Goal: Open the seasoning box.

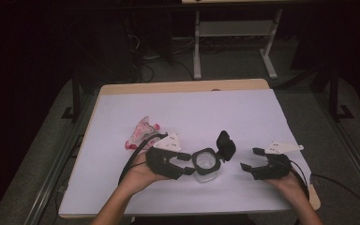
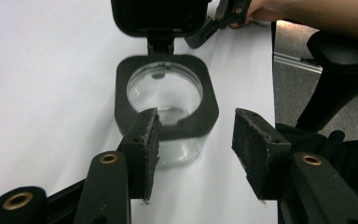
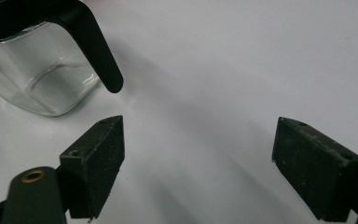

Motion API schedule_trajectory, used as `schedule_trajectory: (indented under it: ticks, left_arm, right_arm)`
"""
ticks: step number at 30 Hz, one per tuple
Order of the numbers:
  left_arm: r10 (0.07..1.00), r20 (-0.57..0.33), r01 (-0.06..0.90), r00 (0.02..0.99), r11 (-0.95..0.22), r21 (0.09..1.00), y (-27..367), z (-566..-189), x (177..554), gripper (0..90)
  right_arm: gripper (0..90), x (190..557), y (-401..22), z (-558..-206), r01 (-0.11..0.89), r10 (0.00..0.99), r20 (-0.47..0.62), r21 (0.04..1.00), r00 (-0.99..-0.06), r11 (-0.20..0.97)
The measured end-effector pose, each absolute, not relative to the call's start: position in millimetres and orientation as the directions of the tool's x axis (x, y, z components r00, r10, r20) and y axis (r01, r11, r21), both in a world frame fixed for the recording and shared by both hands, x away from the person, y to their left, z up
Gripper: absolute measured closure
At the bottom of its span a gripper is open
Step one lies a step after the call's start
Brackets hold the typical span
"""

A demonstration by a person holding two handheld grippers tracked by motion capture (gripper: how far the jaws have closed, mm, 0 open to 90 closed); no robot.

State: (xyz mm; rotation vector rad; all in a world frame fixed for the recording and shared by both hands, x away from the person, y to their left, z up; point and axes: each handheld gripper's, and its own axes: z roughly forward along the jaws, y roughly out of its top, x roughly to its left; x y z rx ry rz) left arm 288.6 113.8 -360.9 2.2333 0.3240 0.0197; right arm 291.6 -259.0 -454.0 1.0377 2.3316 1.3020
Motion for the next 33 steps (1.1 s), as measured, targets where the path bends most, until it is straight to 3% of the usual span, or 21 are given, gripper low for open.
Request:
schedule_trajectory:
  ticks: [20, 33]
  left_arm:
    - [0.321, -0.104, 0.282, 0.941, -0.579, 0.765, 169, -386, 276, 48.7]
    - [0.431, -0.073, 0.326, 0.900, -0.550, 0.769, 216, -400, 268, 48.0]
  right_arm:
    - [16.4, 291, -258, -454, 0.458, 0.701, 0.105, 0.823, -0.705, 0.337]
    - [16.4, 292, -258, -454, 0.451, 0.699, 0.097, 0.824, -0.708, 0.342]
